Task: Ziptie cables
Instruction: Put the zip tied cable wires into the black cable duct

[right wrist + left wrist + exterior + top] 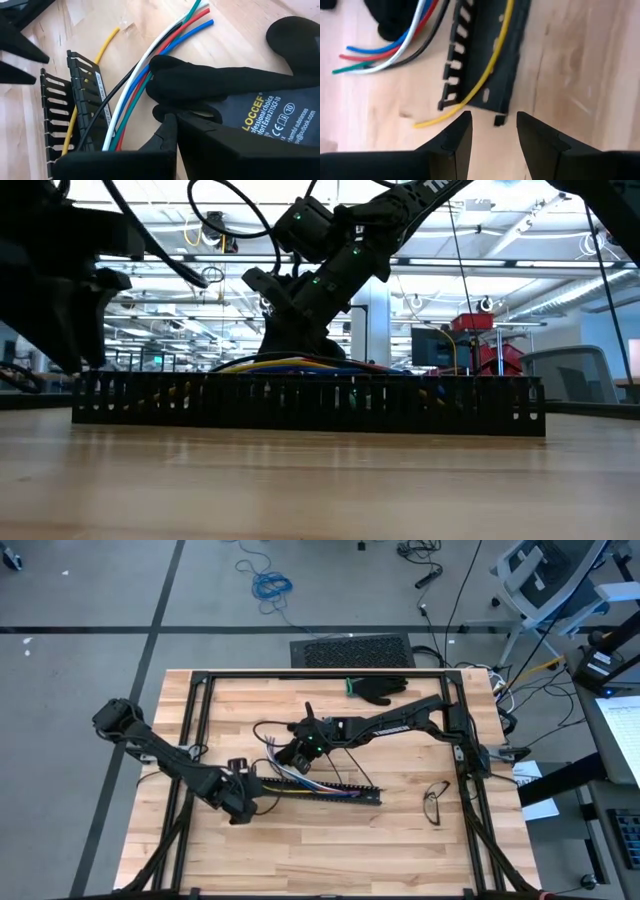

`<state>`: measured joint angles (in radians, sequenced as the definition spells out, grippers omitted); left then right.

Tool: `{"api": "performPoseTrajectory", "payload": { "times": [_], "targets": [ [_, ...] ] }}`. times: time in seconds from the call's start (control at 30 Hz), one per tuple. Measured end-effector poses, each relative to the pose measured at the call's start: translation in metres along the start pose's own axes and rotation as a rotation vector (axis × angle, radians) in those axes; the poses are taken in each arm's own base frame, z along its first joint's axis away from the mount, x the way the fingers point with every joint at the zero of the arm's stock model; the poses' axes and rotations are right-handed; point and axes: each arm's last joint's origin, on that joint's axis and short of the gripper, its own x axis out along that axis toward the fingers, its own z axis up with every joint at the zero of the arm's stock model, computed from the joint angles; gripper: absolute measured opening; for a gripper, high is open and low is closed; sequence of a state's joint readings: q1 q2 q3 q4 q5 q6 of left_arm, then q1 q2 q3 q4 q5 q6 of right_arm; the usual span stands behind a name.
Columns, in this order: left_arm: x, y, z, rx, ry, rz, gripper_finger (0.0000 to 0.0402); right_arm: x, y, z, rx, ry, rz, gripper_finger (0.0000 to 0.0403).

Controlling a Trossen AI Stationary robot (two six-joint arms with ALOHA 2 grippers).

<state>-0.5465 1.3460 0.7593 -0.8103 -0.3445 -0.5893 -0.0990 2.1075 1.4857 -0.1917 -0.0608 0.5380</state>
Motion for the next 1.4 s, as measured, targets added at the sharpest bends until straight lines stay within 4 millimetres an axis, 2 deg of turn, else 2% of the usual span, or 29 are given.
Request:
{"api": "performPoseTrajectory", "payload": {
  "times": [0.2, 0.43, 0.7, 0.8, 1.1, 1.2, 1.4],
  "targets": [
    [0.013, -0.007, -0.003, -0.008, -0.038, -0.124, 0.0152, 0.000, 0.000, 0.000, 0.000, 0.000, 0.000, 0.0000],
    [0.026, -0.002, -0.011, -0.074, -0.010, -0.109, 0.0152, 0.000, 0.000, 0.000, 0.001, 0.000, 0.000, 0.0000],
    [0.026, -0.001, -0.010, -0.077, -0.041, -0.066, 0.0148, 0.000, 0.008, -0.005, -0.043, 0.078, 0.135, 0.0000],
    [0.027, 0.002, -0.008, -0.087, -0.061, -0.033, 0.0124, 0.000, 0.010, -0.006, -0.043, 0.078, 0.140, 0.0000],
    [0.027, 0.002, -0.003, -0.084, -0.101, -0.046, 0.0017, 0.000, 0.012, -0.002, -0.005, 0.037, 0.159, 0.0000],
    [0.028, 0.003, -0.002, -0.094, -0.099, -0.043, 0.0008, 0.006, 0.014, -0.007, 0.032, 0.050, 0.156, 0.0000],
    [0.028, 0.003, -0.002, -0.099, -0.103, -0.050, 0.0009, 0.023, 0.011, -0.018, 0.065, 0.016, 0.038, 0.0000]
  ]
}}
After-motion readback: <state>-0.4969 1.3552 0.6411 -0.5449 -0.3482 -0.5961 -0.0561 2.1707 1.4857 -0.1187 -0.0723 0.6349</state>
